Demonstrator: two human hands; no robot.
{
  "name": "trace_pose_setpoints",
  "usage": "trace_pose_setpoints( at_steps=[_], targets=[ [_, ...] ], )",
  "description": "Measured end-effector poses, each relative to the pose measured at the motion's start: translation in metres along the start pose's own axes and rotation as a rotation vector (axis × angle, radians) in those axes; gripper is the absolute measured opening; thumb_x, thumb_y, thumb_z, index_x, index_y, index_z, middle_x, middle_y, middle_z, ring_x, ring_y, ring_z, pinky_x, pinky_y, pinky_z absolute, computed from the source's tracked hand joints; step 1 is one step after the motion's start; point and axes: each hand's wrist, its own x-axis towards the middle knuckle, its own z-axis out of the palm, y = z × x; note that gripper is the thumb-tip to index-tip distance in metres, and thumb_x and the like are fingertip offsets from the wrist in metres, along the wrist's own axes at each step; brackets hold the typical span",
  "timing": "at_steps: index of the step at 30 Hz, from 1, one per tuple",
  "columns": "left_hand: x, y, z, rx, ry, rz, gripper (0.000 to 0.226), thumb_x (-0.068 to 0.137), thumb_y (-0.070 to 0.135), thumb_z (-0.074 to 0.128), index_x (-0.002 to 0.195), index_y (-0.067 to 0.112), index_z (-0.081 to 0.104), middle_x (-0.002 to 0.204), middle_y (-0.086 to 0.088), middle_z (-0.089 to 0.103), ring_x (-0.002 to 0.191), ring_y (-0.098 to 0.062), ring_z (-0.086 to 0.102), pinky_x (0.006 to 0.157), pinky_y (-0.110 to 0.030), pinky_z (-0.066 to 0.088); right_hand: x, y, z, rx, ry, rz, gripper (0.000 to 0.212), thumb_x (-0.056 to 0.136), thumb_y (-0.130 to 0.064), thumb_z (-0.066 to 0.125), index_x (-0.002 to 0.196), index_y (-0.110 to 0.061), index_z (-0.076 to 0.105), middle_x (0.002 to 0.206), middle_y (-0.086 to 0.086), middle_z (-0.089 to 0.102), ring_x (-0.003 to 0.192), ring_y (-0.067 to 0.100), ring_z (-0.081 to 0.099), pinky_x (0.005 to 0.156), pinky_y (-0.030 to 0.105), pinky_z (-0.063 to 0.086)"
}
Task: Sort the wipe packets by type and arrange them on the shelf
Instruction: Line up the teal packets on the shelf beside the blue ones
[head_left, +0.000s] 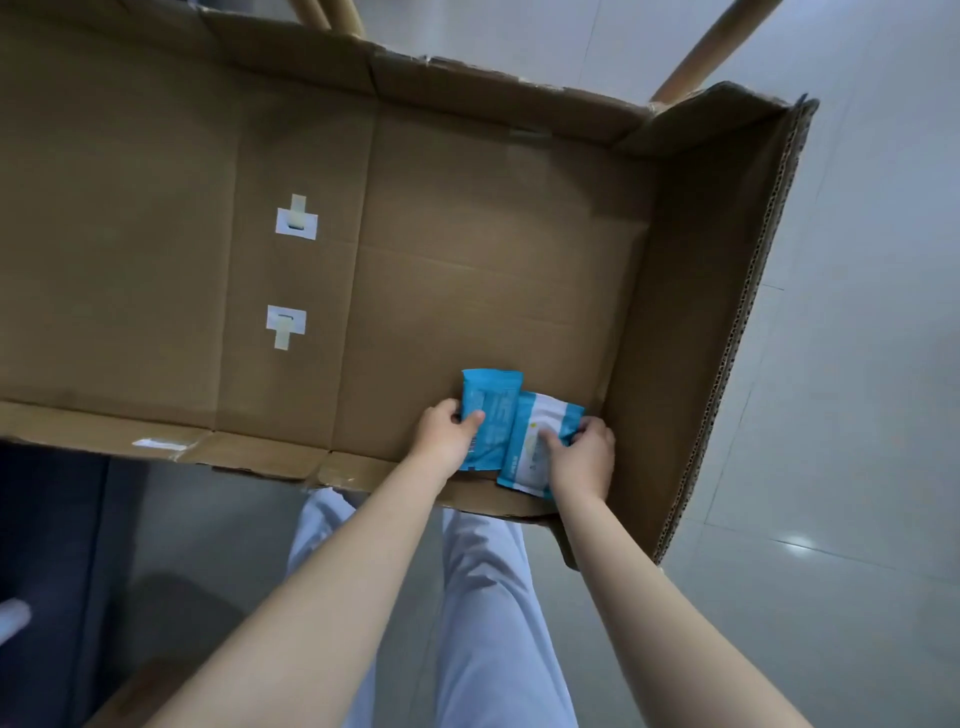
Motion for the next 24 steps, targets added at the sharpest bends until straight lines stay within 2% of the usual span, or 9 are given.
trace_pose_setpoints(
  at_steps=[3, 7, 9, 12, 14, 17, 19, 21, 24],
  targets=[
    [-0.005, -0.003, -0.009, -0.079, 0.008, -0.001, 0.023, 0.096, 0.029, 0.06, 0.104, 0.008, 0.062, 0.108, -0.012, 0.068, 0.095, -0.025, 0.066, 0.082, -0.037, 0.053, -0.002, -0.002, 0.003, 0.103, -0.03, -0.004, 0.031, 0.087, -0.027, 0.075, 0.105, -0.009, 0.057, 0.113, 0.009, 0.057, 0.105, 0.028, 0.058, 0.094, 0.041, 0.048],
    [-0.024, -0.004, -0.043, -0.387, 0.001, -0.019, 0.017, 0.096, 0.028, 0.062, 0.097, 0.011, 0.057, 0.11, -0.012, 0.069, 0.095, -0.023, 0.068, 0.088, -0.043, 0.056, -0.026, -0.03, -0.02, 0.539, -0.138, 0.045, 0.023, 0.092, -0.017, 0.069, 0.109, -0.013, 0.053, 0.1, -0.001, 0.067, 0.085, 0.011, 0.067, 0.069, 0.027, 0.057],
    [-0.044, -0.003, -0.072, -0.553, 0.014, -0.013, 0.015, 0.095, 0.028, 0.062, 0.101, 0.015, 0.058, 0.113, -0.007, 0.068, 0.102, -0.023, 0.067, 0.094, -0.047, 0.054, -0.042, -0.05, -0.034, 0.721, -0.159, 0.018, 0.027, 0.092, -0.013, 0.069, 0.114, -0.008, 0.055, 0.102, 0.004, 0.072, 0.085, 0.014, 0.072, 0.076, 0.031, 0.06],
    [-0.085, -0.002, -0.128, -0.811, 0.016, 0.04, 0.024, 0.094, 0.026, 0.062, 0.115, 0.014, 0.058, 0.117, -0.005, 0.068, 0.108, -0.023, 0.066, 0.094, -0.046, 0.054, -0.084, -0.093, -0.049, 0.941, -0.271, 0.014, 0.032, 0.091, -0.015, 0.069, 0.119, -0.004, 0.059, 0.111, 0.011, 0.073, 0.1, 0.025, 0.072, 0.089, 0.044, 0.058],
    [-0.122, -0.003, -0.172, -0.937, 0.034, 0.125, 0.025, 0.095, 0.025, 0.06, 0.118, 0.016, 0.059, 0.112, -0.002, 0.071, 0.101, -0.019, 0.069, 0.08, -0.037, 0.058, -0.123, -0.126, -0.052, 0.993, -0.388, -0.015, 0.028, 0.091, -0.015, 0.067, 0.116, -0.005, 0.06, 0.114, 0.012, 0.071, 0.104, 0.026, 0.071, 0.088, 0.04, 0.059],
    [-0.186, -0.016, -0.243, -1.07, 0.109, 0.258, 0.014, 0.098, 0.025, 0.055, 0.109, 0.02, 0.062, 0.099, 0.002, 0.075, 0.082, -0.011, 0.073, 0.063, -0.027, 0.059, -0.201, -0.177, -0.042, 1.041, -0.567, -0.095, 0.024, 0.089, -0.013, 0.067, 0.111, -0.007, 0.062, 0.114, 0.011, 0.071, 0.101, 0.022, 0.072, 0.078, 0.031, 0.061],
    [-0.23, -0.032, -0.292, -1.151, 0.147, 0.338, 0.019, 0.098, 0.031, 0.054, 0.114, 0.024, 0.063, 0.106, 0.002, 0.074, 0.085, -0.012, 0.072, 0.062, -0.026, 0.057, -0.259, -0.208, -0.029, 1.08, -0.668, -0.154, 0.023, 0.091, -0.011, 0.064, 0.113, -0.006, 0.061, 0.111, 0.01, 0.072, 0.095, 0.018, 0.073, 0.078, 0.029, 0.061],
    [-0.276, -0.055, -0.339, -1.246, 0.185, 0.376, 0.024, 0.097, 0.042, 0.052, 0.115, 0.03, 0.064, 0.105, 0.005, 0.074, 0.088, -0.011, 0.071, 0.062, -0.027, 0.054, -0.322, -0.233, -0.014, 1.129, -0.746, -0.202, 0.03, 0.091, -0.01, 0.063, 0.12, -0.004, 0.058, 0.113, 0.012, 0.071, 0.095, 0.017, 0.073, 0.088, 0.033, 0.058],
    [-0.337, -0.099, -0.396, -1.377, 0.171, 0.433, 0.047, 0.091, 0.062, 0.047, 0.124, 0.032, 0.063, 0.114, 0.003, 0.073, 0.098, -0.015, 0.071, 0.073, -0.034, 0.053, -0.41, -0.255, 0.006, 1.175, -0.85, -0.233, 0.038, 0.087, -0.013, 0.064, 0.122, -0.002, 0.058, 0.114, 0.012, 0.073, 0.101, 0.019, 0.072, 0.094, 0.041, 0.053]
  ],
)
